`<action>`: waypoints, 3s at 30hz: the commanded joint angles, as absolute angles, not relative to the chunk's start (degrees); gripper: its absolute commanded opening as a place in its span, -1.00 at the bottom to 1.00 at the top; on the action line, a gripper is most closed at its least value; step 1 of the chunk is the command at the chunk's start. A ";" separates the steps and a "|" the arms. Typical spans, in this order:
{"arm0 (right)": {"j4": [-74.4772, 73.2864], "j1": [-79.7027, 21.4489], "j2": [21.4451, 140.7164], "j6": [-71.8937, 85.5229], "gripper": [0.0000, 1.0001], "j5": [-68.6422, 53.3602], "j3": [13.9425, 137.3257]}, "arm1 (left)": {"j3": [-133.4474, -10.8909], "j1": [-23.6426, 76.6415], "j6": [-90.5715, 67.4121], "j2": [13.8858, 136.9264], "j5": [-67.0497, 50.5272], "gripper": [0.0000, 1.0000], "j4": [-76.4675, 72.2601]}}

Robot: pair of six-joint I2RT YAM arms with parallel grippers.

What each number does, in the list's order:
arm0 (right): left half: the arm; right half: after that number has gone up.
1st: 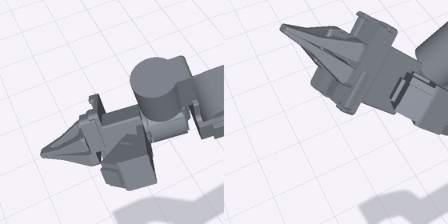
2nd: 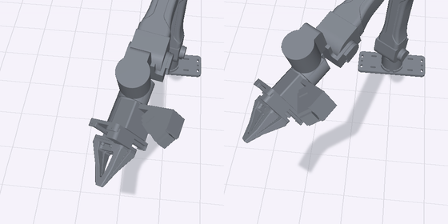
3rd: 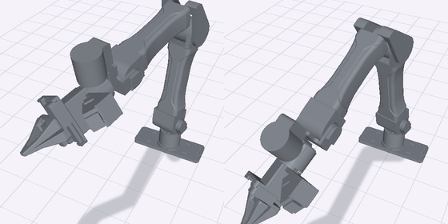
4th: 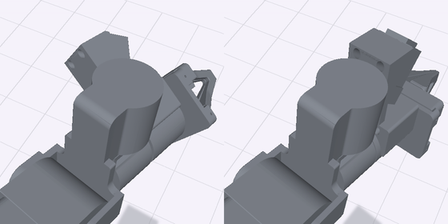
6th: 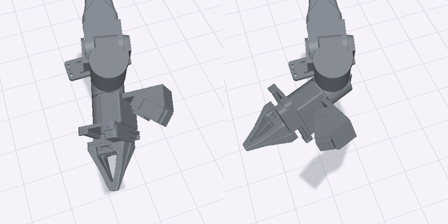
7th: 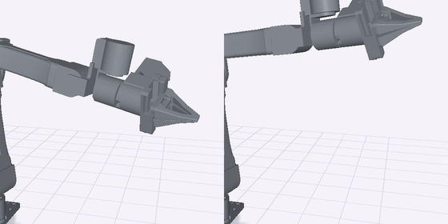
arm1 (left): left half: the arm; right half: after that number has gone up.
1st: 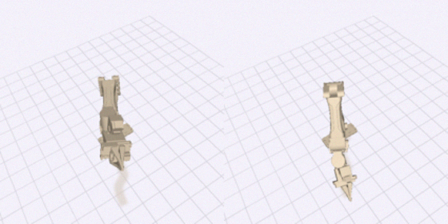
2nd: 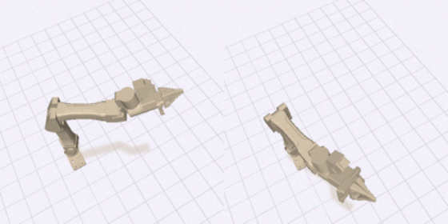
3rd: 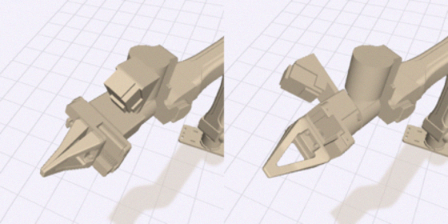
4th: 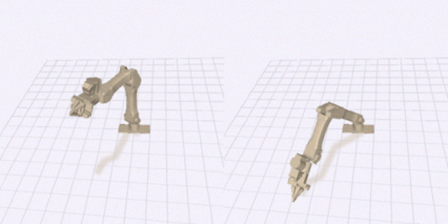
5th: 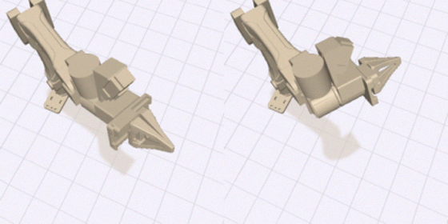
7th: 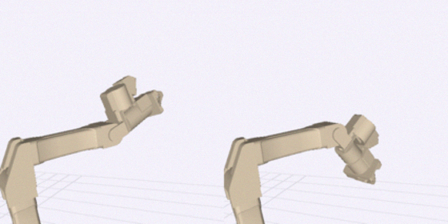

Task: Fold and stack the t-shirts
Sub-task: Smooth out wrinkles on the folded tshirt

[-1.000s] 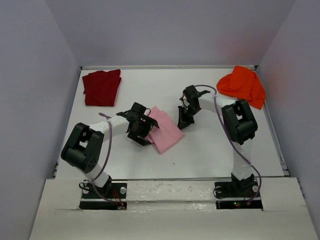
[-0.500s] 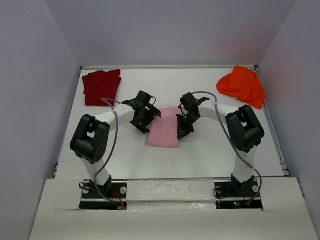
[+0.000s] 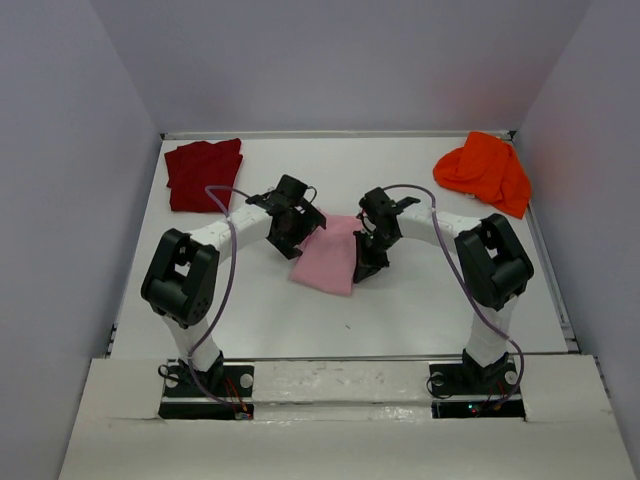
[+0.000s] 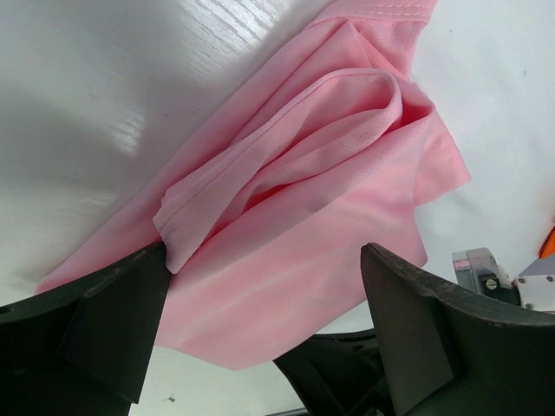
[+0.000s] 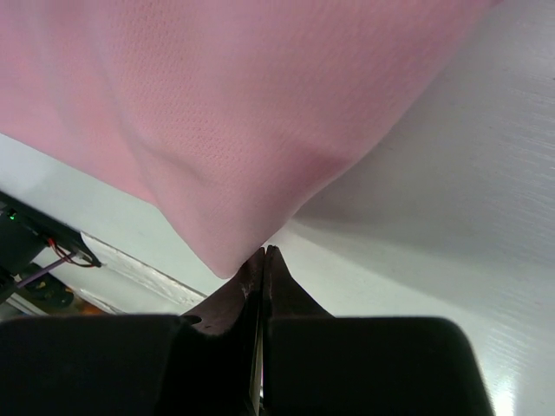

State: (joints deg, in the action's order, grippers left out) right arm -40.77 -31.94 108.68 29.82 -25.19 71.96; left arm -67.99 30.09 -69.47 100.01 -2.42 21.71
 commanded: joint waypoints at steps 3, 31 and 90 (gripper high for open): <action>-42.27 -32.34 108.80 28.48 -1.00 -21.19 76.02 | -67.86 30.67 -68.03 98.17 -1.58 0.98 22.76; -48.59 -26.73 114.79 23.47 -1.00 -15.48 87.71 | -68.45 33.49 -68.21 93.43 3.33 0.98 29.33; -43.86 -21.27 126.12 27.16 -1.00 -41.05 102.57 | -58.71 18.54 -51.50 104.76 -46.14 -1.00 -29.09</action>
State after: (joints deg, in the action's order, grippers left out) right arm -44.56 -21.26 124.90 27.94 -41.98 99.44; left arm -57.04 18.37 -51.75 104.22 -43.16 -27.64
